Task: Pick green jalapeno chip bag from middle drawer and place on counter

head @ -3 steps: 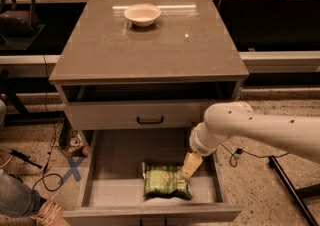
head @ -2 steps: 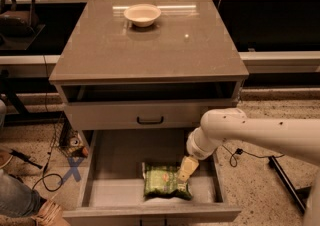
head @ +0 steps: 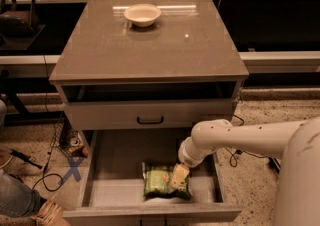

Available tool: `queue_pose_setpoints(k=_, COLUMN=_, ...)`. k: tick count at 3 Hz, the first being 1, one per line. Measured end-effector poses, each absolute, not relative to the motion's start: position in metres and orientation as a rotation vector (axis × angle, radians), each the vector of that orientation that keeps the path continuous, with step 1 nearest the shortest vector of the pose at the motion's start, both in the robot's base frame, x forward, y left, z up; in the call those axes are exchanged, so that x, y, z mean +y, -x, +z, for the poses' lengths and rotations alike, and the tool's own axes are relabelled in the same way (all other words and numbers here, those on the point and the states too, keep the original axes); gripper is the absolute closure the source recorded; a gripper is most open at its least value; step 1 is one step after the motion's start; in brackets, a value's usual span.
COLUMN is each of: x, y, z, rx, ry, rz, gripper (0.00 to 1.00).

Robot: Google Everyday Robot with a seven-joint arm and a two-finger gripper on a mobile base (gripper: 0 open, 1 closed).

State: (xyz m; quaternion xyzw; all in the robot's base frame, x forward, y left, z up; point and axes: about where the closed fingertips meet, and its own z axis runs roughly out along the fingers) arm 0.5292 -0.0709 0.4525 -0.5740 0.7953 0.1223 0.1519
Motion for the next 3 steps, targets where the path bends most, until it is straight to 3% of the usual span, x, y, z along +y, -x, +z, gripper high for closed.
queue_pose_setpoints(k=3, x=-0.056, y=-0.522, z=0.386, rx=2.329, ry=1.636, rz=0.45, gripper=0.0)
